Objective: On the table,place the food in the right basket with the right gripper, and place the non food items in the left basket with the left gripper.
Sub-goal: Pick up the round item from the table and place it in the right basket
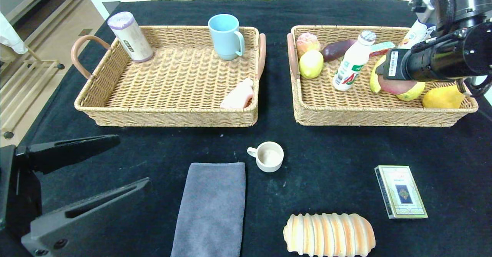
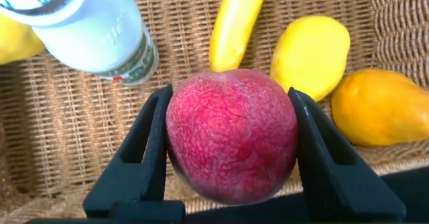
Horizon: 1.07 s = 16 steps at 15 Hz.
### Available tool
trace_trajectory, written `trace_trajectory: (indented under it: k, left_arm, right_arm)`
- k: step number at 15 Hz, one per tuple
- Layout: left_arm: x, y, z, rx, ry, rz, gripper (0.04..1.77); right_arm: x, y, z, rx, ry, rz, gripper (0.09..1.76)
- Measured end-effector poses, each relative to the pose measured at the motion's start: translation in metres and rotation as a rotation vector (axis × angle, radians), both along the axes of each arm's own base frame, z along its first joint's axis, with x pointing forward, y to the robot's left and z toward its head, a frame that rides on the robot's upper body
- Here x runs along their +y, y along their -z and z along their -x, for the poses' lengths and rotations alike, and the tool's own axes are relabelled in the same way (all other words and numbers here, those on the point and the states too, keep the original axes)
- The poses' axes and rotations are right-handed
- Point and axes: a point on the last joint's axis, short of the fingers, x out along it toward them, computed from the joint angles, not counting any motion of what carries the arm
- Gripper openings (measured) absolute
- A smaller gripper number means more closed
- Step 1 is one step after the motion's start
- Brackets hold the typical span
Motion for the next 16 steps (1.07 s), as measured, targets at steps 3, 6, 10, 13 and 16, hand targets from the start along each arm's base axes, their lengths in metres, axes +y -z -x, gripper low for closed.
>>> trace_trajectory:
  k: [3, 6, 10, 13, 16]
  left_arm:
    - [0.0, 0.0, 0.0, 0.001, 0.0, -0.001, 1.72]
    - [0.0, 0.001, 0.0, 0.0, 0.0, -0.001, 1.72]
    - [0.0, 0.001, 0.0, 0.0, -0.001, -0.001, 1.72]
    - [0.0, 0.0, 0.001, -0.001, -0.001, -0.001, 1.72]
    - [0.0, 0.001, 0.001, 0.0, 0.0, -0.002, 1.72]
  right_arm:
    - [0.0, 0.002, -0.007, -0.004, 0.006, 0.002, 1.13]
    - [0.0, 0.006, -0.011, 0.006, 0.009, 0.004, 1.13]
    - [0.001, 0.009, -0.013, 0.014, 0.011, 0.008, 1.21]
    - [0.001, 0.01, -0.013, 0.015, 0.009, 0.006, 1.37]
    - [0.002, 0.009, -0.012, 0.017, 0.005, 0.006, 1.47]
